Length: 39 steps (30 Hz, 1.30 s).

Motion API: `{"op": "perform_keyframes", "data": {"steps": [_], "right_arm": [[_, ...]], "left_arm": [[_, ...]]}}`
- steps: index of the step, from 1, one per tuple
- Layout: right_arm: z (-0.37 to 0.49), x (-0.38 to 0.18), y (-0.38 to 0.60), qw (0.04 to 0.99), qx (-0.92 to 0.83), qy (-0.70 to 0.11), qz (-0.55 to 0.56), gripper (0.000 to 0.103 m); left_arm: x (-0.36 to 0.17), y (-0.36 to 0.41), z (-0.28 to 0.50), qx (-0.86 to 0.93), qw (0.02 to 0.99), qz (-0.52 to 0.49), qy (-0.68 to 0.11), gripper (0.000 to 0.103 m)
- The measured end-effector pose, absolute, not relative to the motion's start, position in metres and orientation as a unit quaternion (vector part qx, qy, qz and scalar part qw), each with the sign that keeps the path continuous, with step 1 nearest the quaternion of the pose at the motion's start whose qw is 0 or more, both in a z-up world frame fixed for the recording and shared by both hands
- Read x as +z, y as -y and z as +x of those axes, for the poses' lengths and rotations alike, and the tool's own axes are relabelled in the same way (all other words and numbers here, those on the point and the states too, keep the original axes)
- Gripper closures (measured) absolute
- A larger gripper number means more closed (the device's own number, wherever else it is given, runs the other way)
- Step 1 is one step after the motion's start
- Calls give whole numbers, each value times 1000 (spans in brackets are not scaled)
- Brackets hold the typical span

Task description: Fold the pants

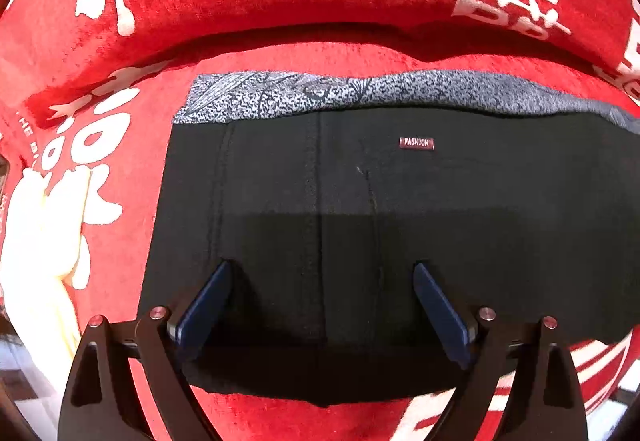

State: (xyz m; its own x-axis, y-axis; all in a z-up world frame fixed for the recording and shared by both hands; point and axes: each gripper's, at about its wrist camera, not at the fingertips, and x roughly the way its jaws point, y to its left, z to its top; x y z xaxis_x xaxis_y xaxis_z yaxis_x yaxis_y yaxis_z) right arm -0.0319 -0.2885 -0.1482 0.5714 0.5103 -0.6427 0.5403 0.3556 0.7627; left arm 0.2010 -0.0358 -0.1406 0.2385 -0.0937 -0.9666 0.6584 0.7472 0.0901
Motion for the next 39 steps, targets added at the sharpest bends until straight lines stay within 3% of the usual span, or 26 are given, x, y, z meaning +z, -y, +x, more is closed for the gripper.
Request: {"op": "perform_keyframes", "data": {"steps": [6, 10, 12, 20, 28, 29, 30, 35, 39], "right_arm": [[-53, -183, 281, 660, -49, -508, 552, 98], [-73, -171, 292, 651, -33, -545, 528, 83], [-81, -158, 308, 665, -45, -523, 531, 60], [-77, -184, 357, 641, -87, -465, 604, 60], [-93, -196, 366, 618, -86, -411, 665, 63], [-90, -195, 369, 618, -90, -413, 662, 88], [-86, -190, 371, 624, -94, -424, 649, 96], [-92, -166, 356, 666, -112, -468, 571, 96], [-98, -183, 357, 658, -113, -480, 569, 96]], "left_arm": [[-138, 39, 195, -233, 745, 269, -564, 10], [-121, 50, 176, -239, 738, 269, -571, 10], [-110, 65, 158, -263, 739, 262, -562, 10], [-118, 149, 113, -329, 723, 257, -550, 10], [-134, 157, 109, -311, 712, 235, -584, 10], [-133, 157, 108, -311, 710, 234, -587, 10], [-132, 157, 105, -312, 707, 239, -588, 10], [-136, 152, 64, -331, 710, 308, -540, 10], [-139, 145, 66, -313, 715, 275, -561, 10]]}}
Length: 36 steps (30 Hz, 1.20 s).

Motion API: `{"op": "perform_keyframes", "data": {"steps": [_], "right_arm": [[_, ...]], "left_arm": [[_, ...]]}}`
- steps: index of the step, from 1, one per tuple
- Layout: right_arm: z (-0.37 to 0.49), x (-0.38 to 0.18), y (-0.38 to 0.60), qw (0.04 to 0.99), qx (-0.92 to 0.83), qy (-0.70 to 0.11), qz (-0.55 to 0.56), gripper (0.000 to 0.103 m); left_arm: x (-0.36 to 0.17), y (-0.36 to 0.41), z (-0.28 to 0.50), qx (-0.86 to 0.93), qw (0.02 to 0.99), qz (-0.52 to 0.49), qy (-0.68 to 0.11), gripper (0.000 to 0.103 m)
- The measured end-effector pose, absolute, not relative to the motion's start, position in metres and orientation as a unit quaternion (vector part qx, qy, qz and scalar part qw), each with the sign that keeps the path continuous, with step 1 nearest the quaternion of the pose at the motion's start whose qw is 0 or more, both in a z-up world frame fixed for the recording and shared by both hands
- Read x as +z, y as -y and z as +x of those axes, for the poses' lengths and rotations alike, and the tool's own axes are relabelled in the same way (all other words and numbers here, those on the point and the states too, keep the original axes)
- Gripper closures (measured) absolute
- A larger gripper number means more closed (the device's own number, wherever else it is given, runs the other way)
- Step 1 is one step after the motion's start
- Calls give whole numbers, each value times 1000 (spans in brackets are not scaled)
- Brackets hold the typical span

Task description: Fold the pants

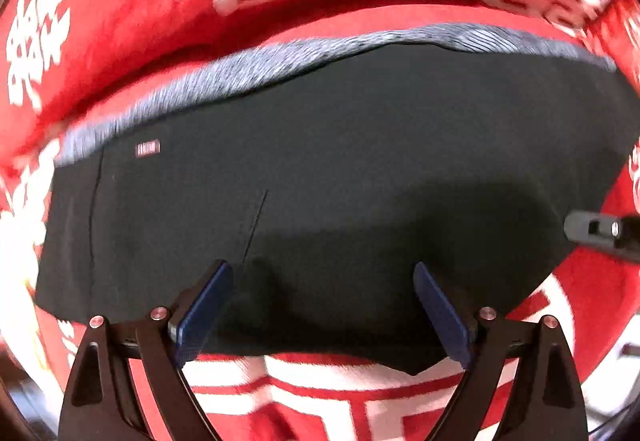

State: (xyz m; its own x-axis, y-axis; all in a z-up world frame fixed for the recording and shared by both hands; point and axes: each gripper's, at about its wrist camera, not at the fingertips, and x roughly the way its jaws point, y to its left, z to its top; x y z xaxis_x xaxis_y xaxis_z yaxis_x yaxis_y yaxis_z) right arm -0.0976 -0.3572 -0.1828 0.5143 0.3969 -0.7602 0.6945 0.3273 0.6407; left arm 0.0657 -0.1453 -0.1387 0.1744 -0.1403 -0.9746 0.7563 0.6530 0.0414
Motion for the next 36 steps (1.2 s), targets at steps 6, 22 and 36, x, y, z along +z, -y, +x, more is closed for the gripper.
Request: {"op": "perform_keyframes", "data": {"steps": [6, 22, 36], "right_arm": [[-118, -161, 372, 658, -128, -512, 536, 74], [11, -154, 450, 754, -126, -539, 353, 74], [-7, -144, 473, 760, -141, -541, 332, 78]], "left_arm": [[-136, 150, 68, -307, 716, 280, -561, 10], [-146, 242, 173, -235, 767, 221, -554, 10], [-121, 172, 207, -200, 787, 249, -528, 7]]}}
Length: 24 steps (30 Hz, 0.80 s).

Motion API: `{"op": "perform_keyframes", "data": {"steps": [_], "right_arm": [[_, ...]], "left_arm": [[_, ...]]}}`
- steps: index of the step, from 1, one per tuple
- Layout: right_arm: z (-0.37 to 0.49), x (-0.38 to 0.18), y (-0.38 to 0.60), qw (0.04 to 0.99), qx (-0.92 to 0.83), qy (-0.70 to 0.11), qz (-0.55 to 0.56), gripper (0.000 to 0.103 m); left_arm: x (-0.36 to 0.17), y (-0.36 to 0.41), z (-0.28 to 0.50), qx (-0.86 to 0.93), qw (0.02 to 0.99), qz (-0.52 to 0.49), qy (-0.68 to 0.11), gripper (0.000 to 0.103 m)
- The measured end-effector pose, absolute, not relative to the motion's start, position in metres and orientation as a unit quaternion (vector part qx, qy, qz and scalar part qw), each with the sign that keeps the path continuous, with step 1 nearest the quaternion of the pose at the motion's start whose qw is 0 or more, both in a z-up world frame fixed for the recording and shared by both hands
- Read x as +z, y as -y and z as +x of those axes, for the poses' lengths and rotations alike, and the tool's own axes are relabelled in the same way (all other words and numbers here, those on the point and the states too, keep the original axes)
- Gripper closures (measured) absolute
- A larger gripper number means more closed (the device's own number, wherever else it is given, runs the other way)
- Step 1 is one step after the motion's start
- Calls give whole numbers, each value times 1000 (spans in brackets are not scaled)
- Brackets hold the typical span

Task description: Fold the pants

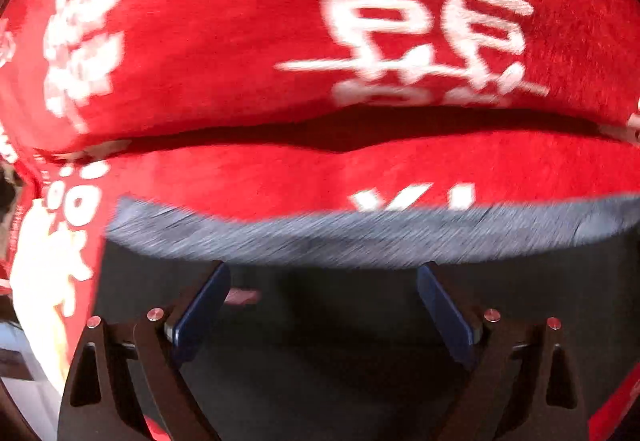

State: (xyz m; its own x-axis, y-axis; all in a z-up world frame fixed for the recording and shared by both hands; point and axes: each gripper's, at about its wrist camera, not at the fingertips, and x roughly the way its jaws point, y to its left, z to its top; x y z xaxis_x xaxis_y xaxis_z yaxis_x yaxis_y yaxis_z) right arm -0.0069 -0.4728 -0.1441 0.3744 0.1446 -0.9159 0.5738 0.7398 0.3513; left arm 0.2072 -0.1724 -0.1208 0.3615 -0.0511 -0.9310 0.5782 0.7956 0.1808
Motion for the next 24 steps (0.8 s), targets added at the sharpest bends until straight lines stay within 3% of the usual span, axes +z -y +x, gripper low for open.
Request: {"op": "perform_keyframes", "data": {"steps": [6, 9, 13, 24], "right_arm": [[-47, -140, 406, 753, -84, -567, 325, 78], [-62, -153, 380, 758, -87, -571, 302, 77], [-65, -149, 367, 778, -94, -561, 266, 77], [-71, -143, 368, 760, -116, -555, 316, 76]], "left_arm": [[-157, 100, 180, -159, 749, 282, -579, 7], [-163, 90, 168, -162, 761, 268, -569, 7], [-165, 95, 166, -145, 754, 274, -579, 7], [-119, 155, 95, -255, 736, 258, -572, 7]]}}
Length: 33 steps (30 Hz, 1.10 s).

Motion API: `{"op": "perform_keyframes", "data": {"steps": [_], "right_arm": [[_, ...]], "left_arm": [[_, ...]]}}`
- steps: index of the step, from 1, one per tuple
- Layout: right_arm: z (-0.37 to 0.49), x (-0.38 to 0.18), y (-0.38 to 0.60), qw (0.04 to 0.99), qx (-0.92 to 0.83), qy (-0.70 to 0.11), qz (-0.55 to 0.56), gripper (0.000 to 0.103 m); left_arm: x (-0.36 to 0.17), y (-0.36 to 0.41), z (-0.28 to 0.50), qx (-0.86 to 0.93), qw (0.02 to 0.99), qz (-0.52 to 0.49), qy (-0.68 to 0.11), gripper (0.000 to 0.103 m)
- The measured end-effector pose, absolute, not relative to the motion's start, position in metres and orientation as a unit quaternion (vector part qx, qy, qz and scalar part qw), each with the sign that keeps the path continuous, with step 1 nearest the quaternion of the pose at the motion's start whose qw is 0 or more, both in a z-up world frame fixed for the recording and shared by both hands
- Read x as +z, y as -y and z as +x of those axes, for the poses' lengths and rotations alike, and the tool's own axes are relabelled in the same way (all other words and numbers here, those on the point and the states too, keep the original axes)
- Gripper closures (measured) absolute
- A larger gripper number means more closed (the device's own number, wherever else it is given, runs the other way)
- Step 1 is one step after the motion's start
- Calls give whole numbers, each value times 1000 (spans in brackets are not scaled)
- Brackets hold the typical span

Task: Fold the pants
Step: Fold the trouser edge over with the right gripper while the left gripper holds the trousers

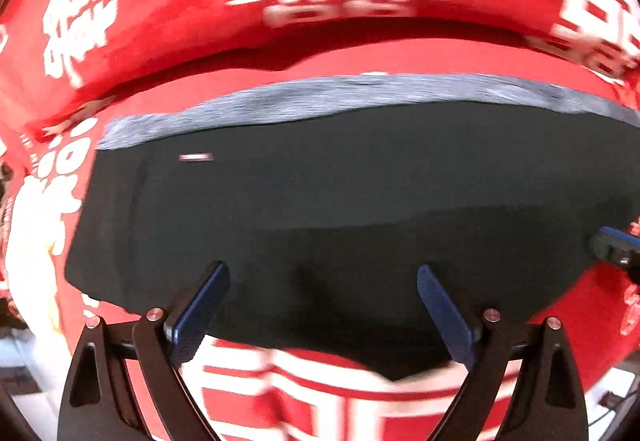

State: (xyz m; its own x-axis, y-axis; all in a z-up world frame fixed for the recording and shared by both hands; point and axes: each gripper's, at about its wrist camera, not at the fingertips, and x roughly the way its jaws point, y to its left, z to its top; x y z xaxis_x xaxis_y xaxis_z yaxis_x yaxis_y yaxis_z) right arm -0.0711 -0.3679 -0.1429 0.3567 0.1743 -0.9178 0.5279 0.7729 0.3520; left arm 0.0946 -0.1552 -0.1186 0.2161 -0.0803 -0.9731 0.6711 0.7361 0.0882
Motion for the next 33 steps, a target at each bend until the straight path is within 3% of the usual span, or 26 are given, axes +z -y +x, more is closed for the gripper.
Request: {"op": "perform_keyframes", "data": {"steps": [17, 26, 33], "right_arm": [[-174, -149, 415, 717, -177, -536, 408, 67], [-242, -156, 481, 692, -243, -460, 500, 55], [-285, -155, 549, 675, -334, -379, 538, 55]], "left_arm": [[-111, 243, 17, -325, 698, 274, -576, 7], [-110, 316, -16, -353, 696, 271, -564, 7], [-120, 360, -25, -349, 703, 276, -555, 7]]}}
